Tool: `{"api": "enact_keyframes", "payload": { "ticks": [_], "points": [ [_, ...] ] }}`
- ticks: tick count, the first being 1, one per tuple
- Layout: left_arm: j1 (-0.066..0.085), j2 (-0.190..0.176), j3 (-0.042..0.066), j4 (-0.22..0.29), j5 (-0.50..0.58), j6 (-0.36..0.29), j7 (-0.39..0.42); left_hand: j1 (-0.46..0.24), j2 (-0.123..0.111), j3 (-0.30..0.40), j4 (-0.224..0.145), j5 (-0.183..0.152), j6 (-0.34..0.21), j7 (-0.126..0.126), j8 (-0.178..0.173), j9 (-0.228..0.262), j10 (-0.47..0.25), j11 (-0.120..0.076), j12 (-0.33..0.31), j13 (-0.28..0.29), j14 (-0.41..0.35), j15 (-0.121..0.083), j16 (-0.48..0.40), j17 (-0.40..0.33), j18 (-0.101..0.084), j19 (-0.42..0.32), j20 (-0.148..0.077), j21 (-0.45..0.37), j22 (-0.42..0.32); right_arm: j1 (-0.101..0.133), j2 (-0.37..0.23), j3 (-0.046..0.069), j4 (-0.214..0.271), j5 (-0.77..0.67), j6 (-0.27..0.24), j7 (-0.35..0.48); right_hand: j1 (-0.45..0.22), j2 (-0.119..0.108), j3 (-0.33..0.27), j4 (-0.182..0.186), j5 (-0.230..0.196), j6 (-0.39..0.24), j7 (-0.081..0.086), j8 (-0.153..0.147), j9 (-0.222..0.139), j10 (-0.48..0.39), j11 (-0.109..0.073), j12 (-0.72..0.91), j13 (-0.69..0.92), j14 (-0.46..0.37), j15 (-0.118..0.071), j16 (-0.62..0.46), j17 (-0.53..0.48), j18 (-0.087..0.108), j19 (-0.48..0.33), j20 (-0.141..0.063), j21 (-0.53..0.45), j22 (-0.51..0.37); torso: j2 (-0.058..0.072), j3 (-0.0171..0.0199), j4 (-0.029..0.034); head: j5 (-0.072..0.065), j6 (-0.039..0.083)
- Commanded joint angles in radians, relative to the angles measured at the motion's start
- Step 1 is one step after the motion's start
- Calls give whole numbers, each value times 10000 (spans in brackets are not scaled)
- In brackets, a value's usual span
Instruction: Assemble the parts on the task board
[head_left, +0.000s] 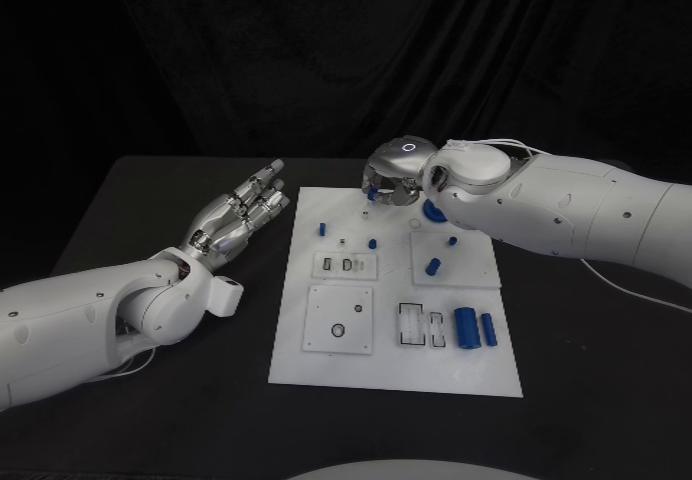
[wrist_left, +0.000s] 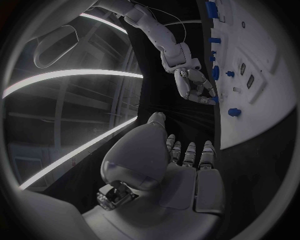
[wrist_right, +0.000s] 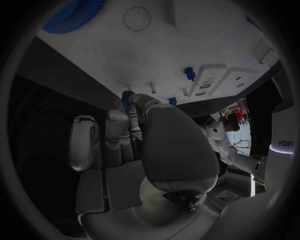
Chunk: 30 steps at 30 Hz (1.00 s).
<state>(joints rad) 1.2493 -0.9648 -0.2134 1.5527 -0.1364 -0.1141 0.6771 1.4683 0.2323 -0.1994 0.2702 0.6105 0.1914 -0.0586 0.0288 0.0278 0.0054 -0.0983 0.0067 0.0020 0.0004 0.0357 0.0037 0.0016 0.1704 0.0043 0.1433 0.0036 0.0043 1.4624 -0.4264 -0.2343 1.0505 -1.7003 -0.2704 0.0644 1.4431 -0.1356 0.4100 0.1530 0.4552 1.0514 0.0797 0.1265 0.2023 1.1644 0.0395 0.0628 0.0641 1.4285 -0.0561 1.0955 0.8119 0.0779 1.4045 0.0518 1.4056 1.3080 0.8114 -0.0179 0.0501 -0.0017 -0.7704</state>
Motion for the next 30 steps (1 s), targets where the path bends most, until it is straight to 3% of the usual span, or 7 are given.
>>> {"api": "enact_keyframes", "payload": {
  "ticks": [1, 15, 21, 24, 26, 27, 30],
  "points": [
    [12, 11, 6, -2, -72, 161, 760, 115, 15, 55, 22, 69, -1, 39, 56, 9, -8, 59, -49, -3, -4, 75, -37, -16, 66, 18, 67, 17, -5, -59, 7, -19, 2, -39, -100, -48, -72, -6, 49, 26, -7, -72, 27, -41, 15, -76, -3, -37, -4, -63, -11, 49, 3, -171, -45, 27, -23, 381, 0, -1, -2, 5, -2],
    [12, 43, 6, -75, -72, 218, 686, 125, 19, 66, 15, 74, -11, 59, 52, 6, -15, 81, -52, -5, -4, 85, -37, -16, 65, 18, 73, 18, -5, -69, 1, -19, 73, -38, 542, -143, -215, -86, 65, 92, -12, -446, 8, -306, -15, -611, 62, -35, 0, -293, 47, -139, -281, -125, -231, 73, -195, 239, -1, -6, -4, 11, -42],
    [12, 46, 6, -104, -72, 230, 665, 144, 21, 92, -5, 76, -48, 111, 37, -1, -45, 171, -64, -17, -4, 107, -37, -16, 61, 17, 92, 16, -5, -74, -23, -19, 80, -38, 749, -307, -331, -192, 38, 111, -12, -949, -304, -616, -101, -1327, 212, -42, -10, -509, 174, -292, -520, -81, -409, 173, -374, 109, 0, -10, -9, 8, -43],
    [12, 47, 5, -111, -72, 235, 662, 144, 21, 92, -5, 76, -48, 111, 37, -1, -45, 171, -64, -17, -4, 107, -37, -16, 61, 17, 92, 16, -5, -77, -39, -19, 88, -38, 780, -395, -382, -253, -215, 2, -37, -2536, -878, -640, -527, -3048, 298, -30, -9, -872, 258, -674, -1050, 4, -723, 274, -709, -175, 0, -7, -15, 25, -28],
    [11, 50, 5, -117, -72, 243, 659, 146, 21, 96, -9, 77, -57, 121, 33, -3, -47, 185, -64, -18, -4, 110, -37, -16, 61, 15, 95, 15, -6, -80, -54, -19, 93, -38, 714, -454, -383, -177, -455, -99, -34, -3541, -1044, -680, -807, -3642, 296, -24, 1, -1025, 275, -784, -1224, 42, -852, 309, -868, -273, -1, -5, -13, 28, -30],
    [11, 51, 5, -119, -72, 247, 658, 146, 21, 96, -9, 77, -57, 121, 33, -3, -47, 185, -64, -18, -4, 110, -37, -16, 61, 15, 95, 15, -6, -81, -63, -19, 95, -38, 639, -470, -382, -123, -599, -144, -28, -4565, -1225, -738, -1045, -4258, 313, -42, -12, -1096, 294, -824, -1298, 54, -894, 325, -933, -298, -3, -6, -17, 31, -29],
    [11, 52, 5, -123, -72, 259, 660, 147, 21, 98, -10, 77, -57, 124, 33, -3, -45, 188, -64, -17, -4, 111, -37, -16, 60, 16, 96, 15, -6, -82, -115, -19, 116, -38, 224, -455, -354, -29, -806, -213, -19, -5599, -1347, -782, -1298, -5324, 294, -99, -72, -1271, 303, -952, -1506, 101, -1048, 343, -1131, -431, -5, -8, -23, 42, -21]
  ]
}}
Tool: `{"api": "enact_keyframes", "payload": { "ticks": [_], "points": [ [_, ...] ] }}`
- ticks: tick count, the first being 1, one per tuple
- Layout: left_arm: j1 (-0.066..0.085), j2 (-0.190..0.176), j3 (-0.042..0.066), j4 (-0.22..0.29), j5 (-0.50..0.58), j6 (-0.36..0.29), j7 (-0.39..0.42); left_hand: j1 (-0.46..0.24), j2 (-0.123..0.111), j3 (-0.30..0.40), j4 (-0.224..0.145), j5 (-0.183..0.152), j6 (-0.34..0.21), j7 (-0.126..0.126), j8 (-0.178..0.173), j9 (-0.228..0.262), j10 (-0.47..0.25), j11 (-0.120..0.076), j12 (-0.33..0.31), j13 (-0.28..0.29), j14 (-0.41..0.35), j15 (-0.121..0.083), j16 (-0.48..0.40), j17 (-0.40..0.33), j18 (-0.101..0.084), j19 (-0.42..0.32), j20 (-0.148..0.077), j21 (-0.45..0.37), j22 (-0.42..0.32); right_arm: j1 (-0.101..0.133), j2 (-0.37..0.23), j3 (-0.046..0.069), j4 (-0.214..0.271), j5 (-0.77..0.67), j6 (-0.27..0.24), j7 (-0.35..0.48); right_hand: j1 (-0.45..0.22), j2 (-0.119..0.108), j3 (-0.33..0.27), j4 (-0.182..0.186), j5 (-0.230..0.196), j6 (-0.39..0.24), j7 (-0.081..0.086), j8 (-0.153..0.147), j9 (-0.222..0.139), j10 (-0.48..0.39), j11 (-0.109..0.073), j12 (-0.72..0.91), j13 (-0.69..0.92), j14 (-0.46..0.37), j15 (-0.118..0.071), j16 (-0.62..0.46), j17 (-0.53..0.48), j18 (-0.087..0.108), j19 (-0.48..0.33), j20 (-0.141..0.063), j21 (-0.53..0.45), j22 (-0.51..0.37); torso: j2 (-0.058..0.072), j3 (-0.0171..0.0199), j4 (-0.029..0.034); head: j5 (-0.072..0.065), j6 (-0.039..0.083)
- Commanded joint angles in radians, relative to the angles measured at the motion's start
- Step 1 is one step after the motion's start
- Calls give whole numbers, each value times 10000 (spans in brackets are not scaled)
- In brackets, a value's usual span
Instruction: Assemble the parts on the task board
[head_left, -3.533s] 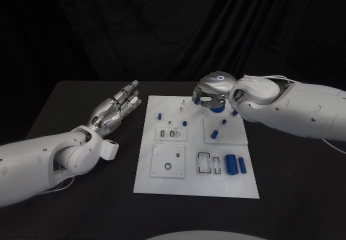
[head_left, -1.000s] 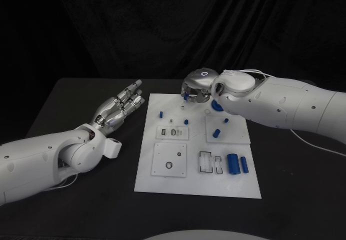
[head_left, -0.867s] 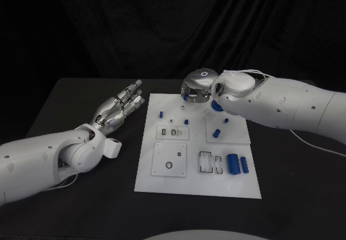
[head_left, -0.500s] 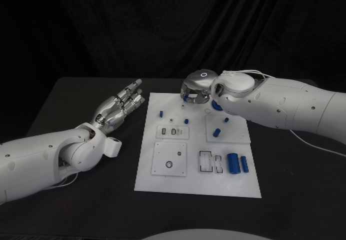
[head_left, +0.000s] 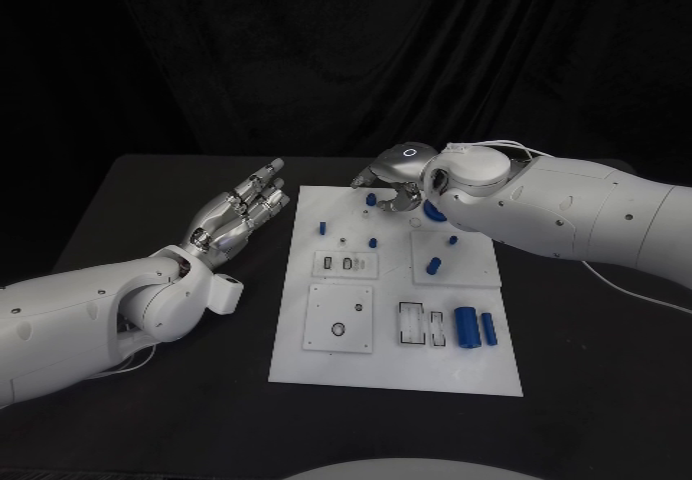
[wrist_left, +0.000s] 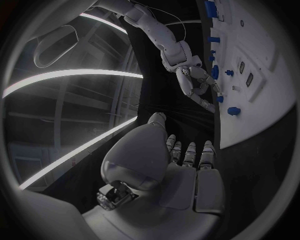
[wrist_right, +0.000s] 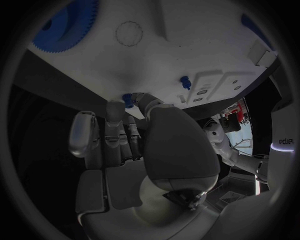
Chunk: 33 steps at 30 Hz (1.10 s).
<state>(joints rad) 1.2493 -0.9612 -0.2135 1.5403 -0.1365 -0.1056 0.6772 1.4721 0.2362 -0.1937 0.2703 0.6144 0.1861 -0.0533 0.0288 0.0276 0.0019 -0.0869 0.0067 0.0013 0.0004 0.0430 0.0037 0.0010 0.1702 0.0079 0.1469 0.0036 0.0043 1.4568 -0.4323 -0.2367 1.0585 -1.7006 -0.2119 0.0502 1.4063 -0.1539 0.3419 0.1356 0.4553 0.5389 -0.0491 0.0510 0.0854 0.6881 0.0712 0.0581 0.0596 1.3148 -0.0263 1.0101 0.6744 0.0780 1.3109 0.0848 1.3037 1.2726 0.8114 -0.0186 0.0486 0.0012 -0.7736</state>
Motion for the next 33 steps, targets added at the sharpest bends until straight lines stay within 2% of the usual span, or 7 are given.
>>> {"api": "enact_keyframes", "payload": {
  "ticks": [1, 8, 16, 22, 26, 28, 33],
  "points": [
    [11, 15, 5, -1, -71, 179, 660, 108, -17, 42, -10, 38, -4, 71, 33, -1, -11, 73, -63, -10, -4, 38, -37, -10, 62, -20, 60, 15, -6, -26, -80, 5, 50, -35, -525, -291, 23, 168, -129, -46, -18, -426, -57, -19, -126, -472, -41, -41, -16, -140, -1, -95, -127, 100, -111, 12, -114, -74, -6, 1, -11, 13, 26],
    [9, -24, 5, -9, -71, 217, 674, 127, -13, 63, -31, 58, -9, 96, 29, -2, -7, 96, -62, -8, -4, 53, -37, -10, 60, -19, 70, 16, -5, -1, -604, 48, 508, 304, -1529, -56, 263, 417, -117, -272, 1, 2292, 554, 571, 202, 1354, -131, 263, 250, -345, -85, -499, -700, 178, -332, -69, -495, -291, -3, 9, 0, 0, 243],
    [8, -185, 5, 83, -71, 184, 748, 153, -34, 80, -68, 103, 23, 111, 33, 3, 4, 112, -58, -4, -4, 64, -37, -10, 60, -13, 82, 21, -2, 310, -2018, 84, 1684, 641, -1455, 145, 365, 316, 578, -233, 9, 3213, 1279, 635, 188, 3940, -262, 982, 759, -108, -191, -338, -526, 132, -96, -145, -391, 5, -9, 6, 4, 51, 317],
    [8, -249, 5, 152, -71, 172, 785, 156, -64, 74, -82, 118, 51, 121, 38, 8, 10, 113, -55, -1, -4, 65, -37, -10, 61, -8, 85, 25, 1, 494, -3439, 48, 2790, 700, -812, -87, 100, 67, 219, -140, -6, 3618, 1328, 551, 123, 5061, -584, 2943, 2143, -260, -402, -659, -899, 179, -253, -328, -640, -81, -15, 2, -12, 83, 291],
    [7, -232, 4, 139, -71, 189, 794, 161, -78, 80, -96, 134, 155, 167, 62, 23, 9, 122, -56, -2, -4, 61, -37, -10, 64, -6, 86, 26, 2, 522, -3940, 17, 3128, 709, -687, -263, -136, 37, 172, 214, 2, 3584, 1222, 200, -54, 3764, -721, 7065, 5871, -204, -409, -691, -857, 189, -260, -426, -867, -89, -37, 3, -54, 99, 219],
    [7, -200, 4, 123, -71, 204, 797, 162, -78, 81, -98, 136, 161, 170, 64, 24, 9, 123, -56, -2, -4, 60, -37, -10, 64, -6, 87, 26, 2, 529, -4135, -3, 3230, 712, -588, -430, -399, 174, 126, 570, 96, 3537, 1149, 189, -68, 6051, -908, 12888, 12085, 1524, -478, 3728, 5599, 67, 192, -512, -347, 486, -51, -1, -80, 126, 216],
    [6, -134, 4, 97, -71, 255, 789, 168, -71, 93, -105, 147, 184, 191, 69, 27, 9, 137, -56, -2, -4, 63, -37, -10, 65, -5, 89, 27, 2, 521, -4320, -41, 3217, 715, -542, -720, -997, 3, -322, 1042, -23, 3332, 1035, 183, -40, 8607, -920, 15003, 14917, 2560, -495, 5607, 8964, -230, 1001, -473, 750, 1521, -76, -18, -99, 149, 170]
  ]
}}
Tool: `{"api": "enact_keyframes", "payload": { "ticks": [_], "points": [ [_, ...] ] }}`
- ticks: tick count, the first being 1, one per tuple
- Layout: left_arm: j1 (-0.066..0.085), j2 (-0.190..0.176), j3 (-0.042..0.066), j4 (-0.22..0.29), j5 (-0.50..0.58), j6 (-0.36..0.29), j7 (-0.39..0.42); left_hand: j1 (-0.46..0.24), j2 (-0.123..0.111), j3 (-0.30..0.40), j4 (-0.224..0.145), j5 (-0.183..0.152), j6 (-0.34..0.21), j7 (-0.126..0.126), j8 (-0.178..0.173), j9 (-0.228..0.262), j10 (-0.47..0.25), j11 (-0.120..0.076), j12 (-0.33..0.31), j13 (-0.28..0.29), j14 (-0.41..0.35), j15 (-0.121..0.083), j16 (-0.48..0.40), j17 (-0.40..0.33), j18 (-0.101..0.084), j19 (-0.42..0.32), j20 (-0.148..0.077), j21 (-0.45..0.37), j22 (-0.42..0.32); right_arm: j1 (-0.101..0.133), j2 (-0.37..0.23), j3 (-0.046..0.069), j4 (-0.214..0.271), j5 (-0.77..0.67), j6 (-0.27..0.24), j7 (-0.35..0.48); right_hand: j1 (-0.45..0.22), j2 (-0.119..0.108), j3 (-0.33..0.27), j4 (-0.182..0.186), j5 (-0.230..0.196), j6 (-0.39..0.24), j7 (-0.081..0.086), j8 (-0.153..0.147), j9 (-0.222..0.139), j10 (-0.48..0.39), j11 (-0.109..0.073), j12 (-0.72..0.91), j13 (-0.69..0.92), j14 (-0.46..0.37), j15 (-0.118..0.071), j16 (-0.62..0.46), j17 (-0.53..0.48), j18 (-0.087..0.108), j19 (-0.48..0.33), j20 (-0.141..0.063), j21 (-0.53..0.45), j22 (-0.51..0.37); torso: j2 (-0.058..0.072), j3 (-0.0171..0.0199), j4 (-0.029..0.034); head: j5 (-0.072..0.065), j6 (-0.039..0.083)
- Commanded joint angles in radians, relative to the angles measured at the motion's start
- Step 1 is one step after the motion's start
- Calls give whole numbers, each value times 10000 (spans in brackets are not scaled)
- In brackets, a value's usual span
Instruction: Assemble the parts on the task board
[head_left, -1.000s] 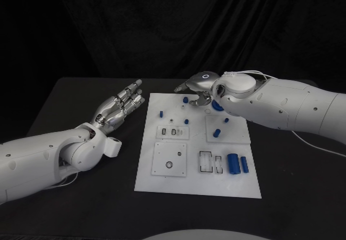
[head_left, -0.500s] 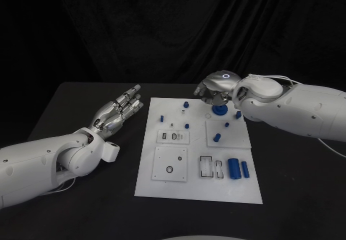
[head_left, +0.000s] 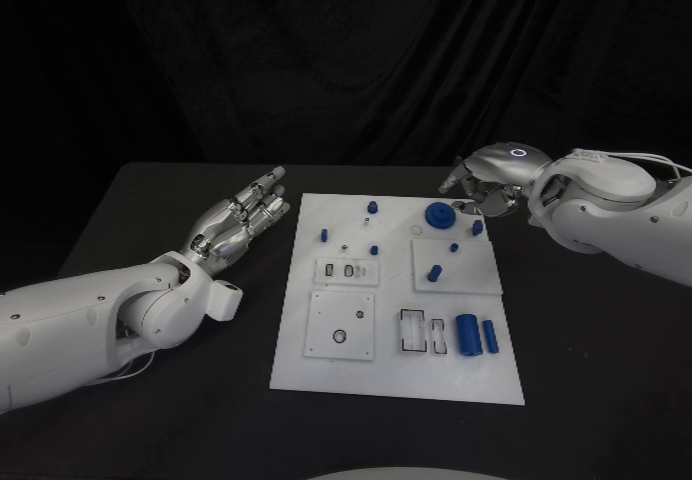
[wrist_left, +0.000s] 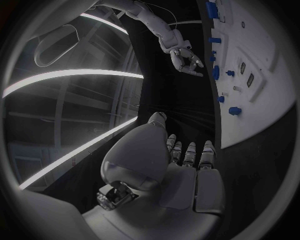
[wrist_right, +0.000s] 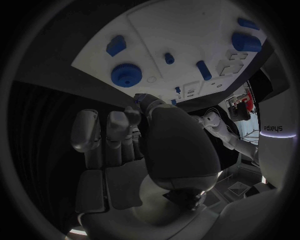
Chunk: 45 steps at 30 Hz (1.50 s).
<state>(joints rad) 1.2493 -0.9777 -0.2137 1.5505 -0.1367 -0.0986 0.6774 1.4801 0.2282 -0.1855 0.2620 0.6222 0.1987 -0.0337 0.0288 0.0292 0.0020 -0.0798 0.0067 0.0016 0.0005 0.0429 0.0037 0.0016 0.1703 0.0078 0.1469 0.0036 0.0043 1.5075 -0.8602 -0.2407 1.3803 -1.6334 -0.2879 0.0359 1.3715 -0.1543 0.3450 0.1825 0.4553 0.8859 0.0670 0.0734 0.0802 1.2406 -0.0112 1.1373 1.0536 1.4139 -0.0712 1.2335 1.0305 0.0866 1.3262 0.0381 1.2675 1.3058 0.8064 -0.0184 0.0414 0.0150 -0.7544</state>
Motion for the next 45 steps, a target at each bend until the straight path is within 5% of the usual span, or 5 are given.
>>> {"api": "enact_keyframes", "payload": {
  "ticks": [1, 8, 18, 31, 45],
  "points": [
    [6, 42, 7, -10, -69, 195, 785, 89, 8, 11, -22, 69, 58, -6, 69, 11, 9, 67, -56, -5, -5, 64, -37, -16, 65, -4, 89, 27, 2, 4, -55, -8, -25, 44, 199, -620, -788, 13, -461, 676, -17, -119, -96, -35, 28, 3302, -93, 4335, 5172, 1569, -26, 3373, 5403, -368, 1008, 10, 1320, 1368, -32, -22, -34, 23, -29],
    [5, 50, 7, -19, -69, 217, 785, 89, 8, 11, -22, 69, 58, -6, 69, 11, 9, 67, -56, -5, -5, 64, -37, -16, 65, -4, 89, 27, 2, -106, -25, -23, -185, 45, -67, -835, -1028, 18, -756, 918, -13, -106, 51, -42, 59, 3302, -13, 4335, 5172, 1569, 49, 3373, 5403, -523, 1505, 71, 1912, 1845, -11, 3, -28, 18, -63],
    [4, 17, 7, -15, -69, 232, 768, 89, 8, 11, -22, 69, 58, -6, 69, 11, 9, 67, -56, -5, -5, 64, -37, -16, 65, -4, 89, 27, 2, -184, 227, -27, -423, 45, -323, -999, -958, 195, -870, 935, -6, -381, -118, -68, 5, 3302, -135, 4335, 5172, 1569, -130, 3373, 5403, -643, 1880, -60, 2339, 2170, -9, -12, -8, -24, -67],
    [4, 50, 7, -32, -69, 263, 755, 97, 16, 27, -30, 73, 66, 8, 70, 11, 10, 81, -55, -4, -5, 70, -37, -16, 65, -7, 93, 24, 1, -308, 700, -25, -976, 45, 78, -1083, -1126, 58, -1098, 985, -13, -245, -102, 1, 96, 3302, -159, 4335, 5172, 1569, -142, 3373, 5403, -658, 1928, -96, 2388, 2215, -16, -16, -30, -3, -81],
    [1, 120, 7, -104, -69, 299, 745, 101, 21, 37, -35, 74, 50, 14, 66, 8, 11, 86, -55, -4, -5, 75, -37, -16, 64, -8, 96, 23, 0, -392, 872, -22, -1121, 45, 343, -1123, -1849, -53, -2155, 1088, 6, -255, -89, -6, 320, 3302, -139, 4335, 5172, 1569, -103, 3373, 5403, -673, 1978, -55, 2433, 2274, -19, -26, -4, -22, -70]
  ]
}}
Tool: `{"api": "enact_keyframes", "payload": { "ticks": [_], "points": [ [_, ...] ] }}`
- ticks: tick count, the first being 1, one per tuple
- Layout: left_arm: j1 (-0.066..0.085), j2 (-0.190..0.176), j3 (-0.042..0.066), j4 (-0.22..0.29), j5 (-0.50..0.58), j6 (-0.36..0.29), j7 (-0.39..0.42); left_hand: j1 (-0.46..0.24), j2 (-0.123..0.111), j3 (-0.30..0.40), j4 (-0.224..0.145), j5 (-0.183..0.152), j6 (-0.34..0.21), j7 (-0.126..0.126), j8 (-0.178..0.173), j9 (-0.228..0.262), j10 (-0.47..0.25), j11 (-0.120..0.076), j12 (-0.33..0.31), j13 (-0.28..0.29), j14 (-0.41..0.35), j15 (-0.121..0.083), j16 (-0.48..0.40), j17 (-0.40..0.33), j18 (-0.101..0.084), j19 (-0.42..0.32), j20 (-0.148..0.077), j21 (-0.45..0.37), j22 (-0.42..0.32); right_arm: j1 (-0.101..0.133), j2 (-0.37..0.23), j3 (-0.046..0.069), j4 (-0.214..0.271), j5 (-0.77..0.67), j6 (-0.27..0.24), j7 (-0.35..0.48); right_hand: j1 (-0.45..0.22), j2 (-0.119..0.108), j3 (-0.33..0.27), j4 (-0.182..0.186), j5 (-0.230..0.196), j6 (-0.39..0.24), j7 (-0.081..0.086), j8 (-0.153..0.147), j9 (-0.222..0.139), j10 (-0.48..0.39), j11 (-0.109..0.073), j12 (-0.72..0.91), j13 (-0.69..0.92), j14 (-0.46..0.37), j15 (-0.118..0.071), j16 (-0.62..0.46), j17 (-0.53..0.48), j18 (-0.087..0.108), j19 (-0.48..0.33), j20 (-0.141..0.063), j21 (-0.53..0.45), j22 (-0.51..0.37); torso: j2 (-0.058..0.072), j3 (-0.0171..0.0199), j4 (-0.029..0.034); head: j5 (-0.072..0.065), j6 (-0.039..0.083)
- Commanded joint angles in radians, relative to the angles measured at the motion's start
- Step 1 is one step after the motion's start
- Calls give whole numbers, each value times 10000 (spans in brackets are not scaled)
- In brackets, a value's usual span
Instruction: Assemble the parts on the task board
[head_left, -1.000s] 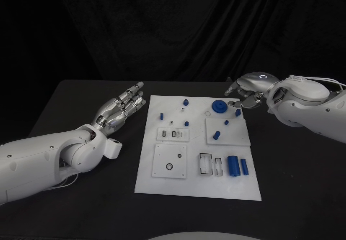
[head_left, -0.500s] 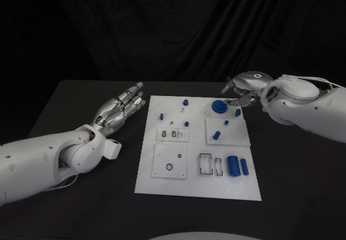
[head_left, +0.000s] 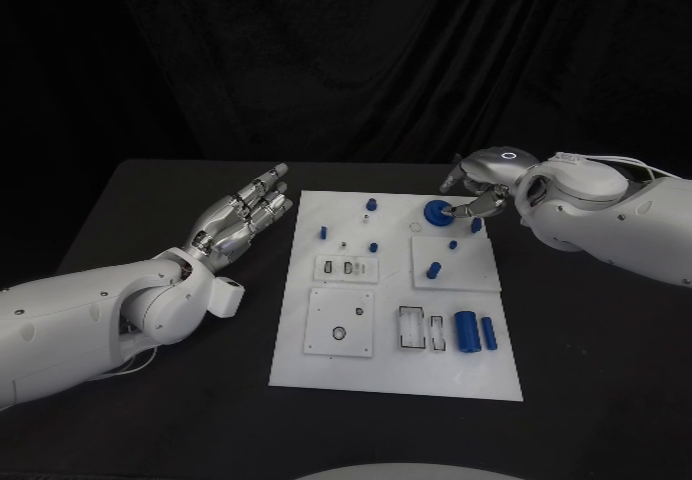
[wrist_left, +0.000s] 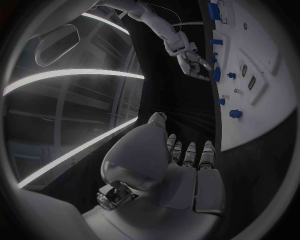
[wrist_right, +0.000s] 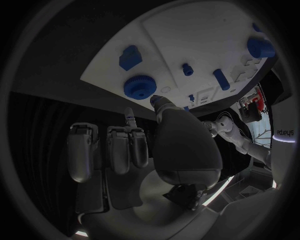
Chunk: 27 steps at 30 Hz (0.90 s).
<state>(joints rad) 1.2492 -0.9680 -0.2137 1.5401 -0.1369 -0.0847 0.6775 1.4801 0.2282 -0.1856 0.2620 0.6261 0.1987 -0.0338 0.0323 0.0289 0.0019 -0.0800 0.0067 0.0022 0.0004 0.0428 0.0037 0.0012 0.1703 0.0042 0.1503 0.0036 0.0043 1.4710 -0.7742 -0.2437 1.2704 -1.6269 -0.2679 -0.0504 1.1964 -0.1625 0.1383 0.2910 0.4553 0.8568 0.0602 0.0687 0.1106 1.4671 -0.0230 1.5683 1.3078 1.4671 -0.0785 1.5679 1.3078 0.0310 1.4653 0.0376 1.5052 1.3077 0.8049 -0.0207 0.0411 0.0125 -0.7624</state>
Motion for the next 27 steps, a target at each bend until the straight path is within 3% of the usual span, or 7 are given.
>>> {"api": "enact_keyframes", "payload": {
  "ticks": [1, 6, 11, 27],
  "points": [
    [1, 26, 7, -3, -67, 163, 744, 101, 21, 38, -36, 36, 50, 15, 30, 11, 12, 87, -55, -10, -4, 76, -37, -12, 64, 28, 62, 24, 0, -27, 19, 9, -26, -20, 148, -262, -94, 34, -139, -1, 7, 46, -24, 47, 29, 1037, -23, 25, 2630, 1037, -30, 29, 2630, -119, 593, -50, 62, 2261, -3, -4, 3, 2, 9],
    [1, 38, 7, -17, -67, 167, 737, 101, 21, 38, -36, 36, 50, 15, 30, 11, 12, 87, -55, -10, -4, 76, -37, -12, 64, 28, 62, 24, 0, -30, 55, 9, -31, -20, 125, -231, 337, 211, -551, -48, 14, 318, -83, 174, 247, 1037, -64, 25, 2630, 1037, -66, 29, 2630, -113, 580, -77, 35, 2261, -5, 5, -7, 5, -5],
    [0, 46, 7, -29, -67, 174, 728, 101, 21, 38, -36, 36, 50, 15, 30, 11, 12, 87, -55, -10, -4, 76, -37, -12, 64, 28, 62, 24, 0, -31, 121, 9, -65, -20, 196, -221, 939, 292, -483, -152, 33, 377, -115, 184, 400, 1037, -89, 25, 2630, 1037, -117, 29, 2630, -125, 612, -122, 69, 2293, -7, 5, -14, 12, -15],
    [-1, 86, 7, -70, -67, 218, 702, 104, 28, 52, -42, 33, 37, 21, 24, 8, 11, 96, -55, -10, -4, 87, -37, -12, 63, 29, 69, 24, 1, -90, 332, 9, -256, -20, 531, -257, 1088, 272, -444, -104, 32, 587, -104, 275, 528, 1037, -82, 25, 2630, 1037, -126, 29, 2630, -136, 639, -136, 100, 2318, -8, 0, -9, 15, -41]
  ]
}}
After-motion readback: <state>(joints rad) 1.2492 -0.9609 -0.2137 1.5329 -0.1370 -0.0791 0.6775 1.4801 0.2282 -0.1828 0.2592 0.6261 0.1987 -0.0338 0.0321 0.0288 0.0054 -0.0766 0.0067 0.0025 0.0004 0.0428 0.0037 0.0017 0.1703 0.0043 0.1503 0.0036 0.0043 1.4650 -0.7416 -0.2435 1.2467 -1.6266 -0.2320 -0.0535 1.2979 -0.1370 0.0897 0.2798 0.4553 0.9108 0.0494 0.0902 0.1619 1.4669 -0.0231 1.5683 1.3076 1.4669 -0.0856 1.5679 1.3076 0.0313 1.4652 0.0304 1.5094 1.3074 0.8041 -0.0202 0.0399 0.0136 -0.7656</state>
